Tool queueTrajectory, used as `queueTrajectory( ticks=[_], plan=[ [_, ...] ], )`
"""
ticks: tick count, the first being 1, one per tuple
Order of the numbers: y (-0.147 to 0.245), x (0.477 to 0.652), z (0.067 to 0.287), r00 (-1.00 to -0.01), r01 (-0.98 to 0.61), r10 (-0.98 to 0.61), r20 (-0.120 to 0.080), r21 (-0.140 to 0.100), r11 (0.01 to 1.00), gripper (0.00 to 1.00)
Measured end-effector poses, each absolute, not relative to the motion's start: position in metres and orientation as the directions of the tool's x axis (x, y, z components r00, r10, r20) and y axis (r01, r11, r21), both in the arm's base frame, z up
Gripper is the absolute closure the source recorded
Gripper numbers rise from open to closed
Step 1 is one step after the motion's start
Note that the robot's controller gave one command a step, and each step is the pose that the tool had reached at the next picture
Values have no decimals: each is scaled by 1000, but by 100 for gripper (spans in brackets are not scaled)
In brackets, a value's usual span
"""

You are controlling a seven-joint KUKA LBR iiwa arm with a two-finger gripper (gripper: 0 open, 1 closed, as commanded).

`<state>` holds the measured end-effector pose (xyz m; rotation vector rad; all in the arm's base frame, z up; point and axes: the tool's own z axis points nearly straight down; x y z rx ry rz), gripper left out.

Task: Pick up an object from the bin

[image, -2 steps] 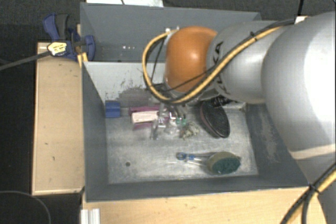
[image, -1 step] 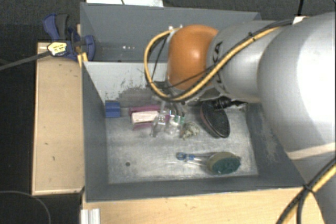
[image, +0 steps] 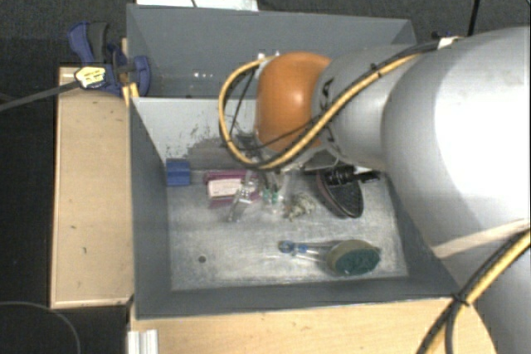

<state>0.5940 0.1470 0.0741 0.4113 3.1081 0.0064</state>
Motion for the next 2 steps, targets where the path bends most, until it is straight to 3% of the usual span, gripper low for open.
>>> queueTrajectory(
  ticks=[1, 2],
  plan=[
    [147, 595, 75, -965, 261, 261, -2, 2, 965, 0],
    [147, 596, 76, -965, 263, 263, -6, 5, 965, 100]
  ],
)
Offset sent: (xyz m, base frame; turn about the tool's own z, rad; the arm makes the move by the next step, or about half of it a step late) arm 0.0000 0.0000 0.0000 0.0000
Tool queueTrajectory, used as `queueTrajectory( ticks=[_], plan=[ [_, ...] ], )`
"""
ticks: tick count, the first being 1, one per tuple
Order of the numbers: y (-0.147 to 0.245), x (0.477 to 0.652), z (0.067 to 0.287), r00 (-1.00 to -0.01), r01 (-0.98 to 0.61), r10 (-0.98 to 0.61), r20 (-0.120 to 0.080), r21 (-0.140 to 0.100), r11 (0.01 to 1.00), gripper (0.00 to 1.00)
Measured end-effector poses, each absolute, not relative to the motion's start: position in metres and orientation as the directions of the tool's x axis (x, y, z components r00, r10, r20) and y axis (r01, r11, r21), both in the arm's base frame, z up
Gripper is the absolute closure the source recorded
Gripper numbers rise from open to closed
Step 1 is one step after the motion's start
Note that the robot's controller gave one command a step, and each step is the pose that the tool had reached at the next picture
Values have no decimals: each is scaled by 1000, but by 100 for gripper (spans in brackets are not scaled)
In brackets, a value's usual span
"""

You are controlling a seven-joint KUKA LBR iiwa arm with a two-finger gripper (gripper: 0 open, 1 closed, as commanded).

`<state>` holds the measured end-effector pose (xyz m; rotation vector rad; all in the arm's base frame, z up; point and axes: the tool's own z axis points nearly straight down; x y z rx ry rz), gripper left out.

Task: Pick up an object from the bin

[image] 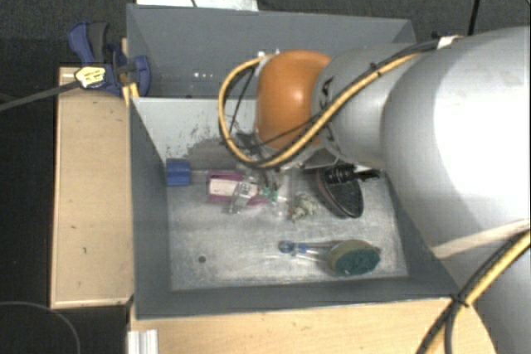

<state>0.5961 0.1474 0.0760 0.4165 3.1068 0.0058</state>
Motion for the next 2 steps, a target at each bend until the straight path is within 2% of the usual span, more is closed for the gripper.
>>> queueTrajectory(
  ticks=[1, 2],
  plan=[
    [148, 598, 145, -965, 262, 262, -6, 5, 965, 100],
    [148, 599, 190, -966, 260, 260, -5, 4, 966, 100]
  ],
)
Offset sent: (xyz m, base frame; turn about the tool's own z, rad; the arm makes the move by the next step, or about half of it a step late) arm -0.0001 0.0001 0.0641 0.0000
